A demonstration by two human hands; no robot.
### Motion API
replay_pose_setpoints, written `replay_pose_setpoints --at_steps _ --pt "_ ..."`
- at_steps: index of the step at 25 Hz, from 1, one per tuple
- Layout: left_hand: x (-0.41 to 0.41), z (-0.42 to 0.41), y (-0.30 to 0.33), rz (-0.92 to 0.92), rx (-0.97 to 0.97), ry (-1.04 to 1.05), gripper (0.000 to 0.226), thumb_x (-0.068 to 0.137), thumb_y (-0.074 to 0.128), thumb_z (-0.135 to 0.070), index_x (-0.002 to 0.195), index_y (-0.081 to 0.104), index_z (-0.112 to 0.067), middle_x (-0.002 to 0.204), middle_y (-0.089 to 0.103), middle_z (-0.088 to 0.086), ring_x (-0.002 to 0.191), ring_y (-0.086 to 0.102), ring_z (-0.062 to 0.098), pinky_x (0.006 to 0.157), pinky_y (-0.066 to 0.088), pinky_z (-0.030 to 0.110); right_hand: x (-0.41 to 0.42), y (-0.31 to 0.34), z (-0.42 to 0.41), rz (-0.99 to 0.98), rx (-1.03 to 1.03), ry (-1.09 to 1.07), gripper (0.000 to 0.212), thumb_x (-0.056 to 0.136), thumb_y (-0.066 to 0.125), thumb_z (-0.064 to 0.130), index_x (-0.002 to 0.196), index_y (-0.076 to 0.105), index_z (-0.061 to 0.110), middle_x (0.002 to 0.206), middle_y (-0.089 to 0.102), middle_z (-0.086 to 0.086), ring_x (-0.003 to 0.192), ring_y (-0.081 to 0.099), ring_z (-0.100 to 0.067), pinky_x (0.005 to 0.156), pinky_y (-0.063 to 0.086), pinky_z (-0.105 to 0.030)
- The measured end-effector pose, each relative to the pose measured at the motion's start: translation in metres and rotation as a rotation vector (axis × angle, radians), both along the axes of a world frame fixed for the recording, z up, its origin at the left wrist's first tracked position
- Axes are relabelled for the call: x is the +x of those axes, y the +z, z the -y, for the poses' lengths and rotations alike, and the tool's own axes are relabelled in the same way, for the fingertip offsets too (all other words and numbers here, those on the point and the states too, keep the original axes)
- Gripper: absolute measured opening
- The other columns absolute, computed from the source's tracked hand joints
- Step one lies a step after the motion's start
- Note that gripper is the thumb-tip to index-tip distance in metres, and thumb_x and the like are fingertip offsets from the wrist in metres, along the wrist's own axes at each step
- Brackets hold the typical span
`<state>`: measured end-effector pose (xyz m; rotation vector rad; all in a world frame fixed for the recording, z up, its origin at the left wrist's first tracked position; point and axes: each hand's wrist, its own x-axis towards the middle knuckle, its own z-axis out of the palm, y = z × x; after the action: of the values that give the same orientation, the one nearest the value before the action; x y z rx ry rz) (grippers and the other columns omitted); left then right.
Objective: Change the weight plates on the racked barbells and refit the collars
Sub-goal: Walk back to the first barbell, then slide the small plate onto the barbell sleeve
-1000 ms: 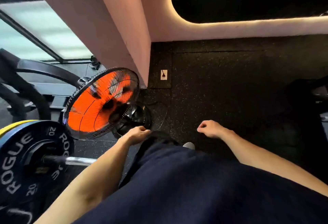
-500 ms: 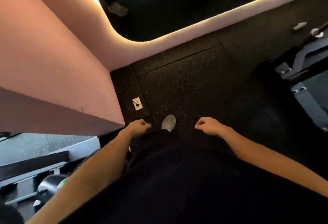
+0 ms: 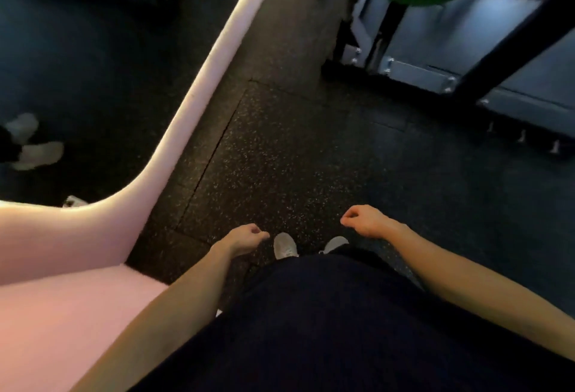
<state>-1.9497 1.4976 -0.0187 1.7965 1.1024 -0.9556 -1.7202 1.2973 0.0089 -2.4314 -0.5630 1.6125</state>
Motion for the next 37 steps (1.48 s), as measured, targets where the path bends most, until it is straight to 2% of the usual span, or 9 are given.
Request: replay_pose_setpoints --at_steps 2,5,11,17,22,25,27,32,37 --pt "0.029 -0.002 0.001 0.016 -0.006 -0.097 0.039 0.094 0.05 -0.05 0.118 0.058 -0.021 0.116 0.062 0.003 0.104 0.059 0.02 0.094 0.048 0.035 0.008 0.001 0.022 0.019 0.005 -0.1 0.029 0.094 0.058 0.035 0.118 0.061 0.018 0.123 0.058 -0.003 0.104 0.054 -0.016 0.086 0.045 -0.031" --pt "0.067 0.001 0.007 0.035 0.011 -0.215 0.037 0.094 0.05 -0.05 0.117 0.057 -0.022 0.107 0.059 -0.001 0.095 0.058 0.016 0.078 0.049 0.029 0.015 0.005 0.053 0.05 -0.006 -0.206 0.032 0.094 0.058 0.036 0.118 0.062 0.015 0.122 0.061 -0.005 0.103 0.057 -0.018 0.086 0.046 -0.031" --pt "0.137 -0.001 0.028 0.159 0.071 -0.282 0.03 0.093 0.054 -0.049 0.113 0.058 -0.027 0.107 0.059 -0.005 0.09 0.056 0.01 0.074 0.045 0.025 0.036 0.009 0.089 0.065 -0.009 -0.327 0.03 0.093 0.059 0.036 0.116 0.06 0.017 0.12 0.062 -0.004 0.094 0.058 -0.013 0.081 0.047 -0.027" --pt "0.25 -0.05 0.1 0.384 0.177 -0.311 0.04 0.09 0.058 -0.051 0.122 0.056 -0.026 0.117 0.06 -0.001 0.102 0.059 0.017 0.088 0.05 0.031 0.113 0.077 0.053 0.249 0.165 -0.487 0.041 0.094 0.058 0.038 0.129 0.053 0.018 0.127 0.057 -0.003 0.105 0.056 -0.016 0.093 0.046 -0.032" --pt "0.329 -0.073 0.189 0.674 0.316 -0.302 0.043 0.088 0.062 -0.05 0.122 0.058 -0.025 0.113 0.063 0.003 0.101 0.061 0.02 0.091 0.05 0.033 0.177 0.154 0.024 0.45 0.359 -0.519 0.049 0.093 0.059 0.04 0.136 0.048 0.019 0.137 0.051 -0.008 0.122 0.052 -0.023 0.098 0.043 -0.034" --pt "0.362 -0.081 0.251 0.833 0.374 -0.302 0.042 0.088 0.063 -0.048 0.121 0.058 -0.023 0.107 0.061 -0.002 0.099 0.058 0.016 0.087 0.044 0.028 0.207 0.201 0.009 0.554 0.45 -0.514 0.051 0.092 0.059 0.041 0.137 0.047 0.019 0.137 0.05 -0.008 0.12 0.052 -0.024 0.099 0.045 -0.036" --pt "0.383 -0.089 0.293 0.931 0.428 -0.318 0.046 0.087 0.063 -0.05 0.123 0.057 -0.022 0.108 0.062 -0.002 0.099 0.057 0.015 0.083 0.041 0.026 0.225 0.236 -0.002 0.624 0.505 -0.498 0.052 0.092 0.059 0.04 0.137 0.046 0.018 0.136 0.051 -0.007 0.121 0.052 -0.023 0.097 0.044 -0.033" --pt "0.414 -0.11 0.389 1.136 0.482 -0.28 0.047 0.085 0.066 -0.049 0.122 0.056 -0.022 0.113 0.064 0.002 0.092 0.059 0.012 0.078 0.045 0.026 0.263 0.33 -0.02 0.776 0.654 -0.455 0.049 0.092 0.061 0.035 0.136 0.046 0.018 0.133 0.053 -0.008 0.111 0.053 -0.021 0.091 0.046 -0.032" --pt "0.428 -0.122 0.489 1.292 0.61 -0.268 0.051 0.087 0.063 -0.049 0.129 0.051 -0.021 0.125 0.059 0.005 0.109 0.057 0.024 0.095 0.047 0.038 0.288 0.429 -0.034 0.977 0.767 -0.428 0.052 0.091 0.062 0.037 0.137 0.046 0.02 0.137 0.052 -0.009 0.124 0.05 -0.023 0.096 0.038 -0.029"
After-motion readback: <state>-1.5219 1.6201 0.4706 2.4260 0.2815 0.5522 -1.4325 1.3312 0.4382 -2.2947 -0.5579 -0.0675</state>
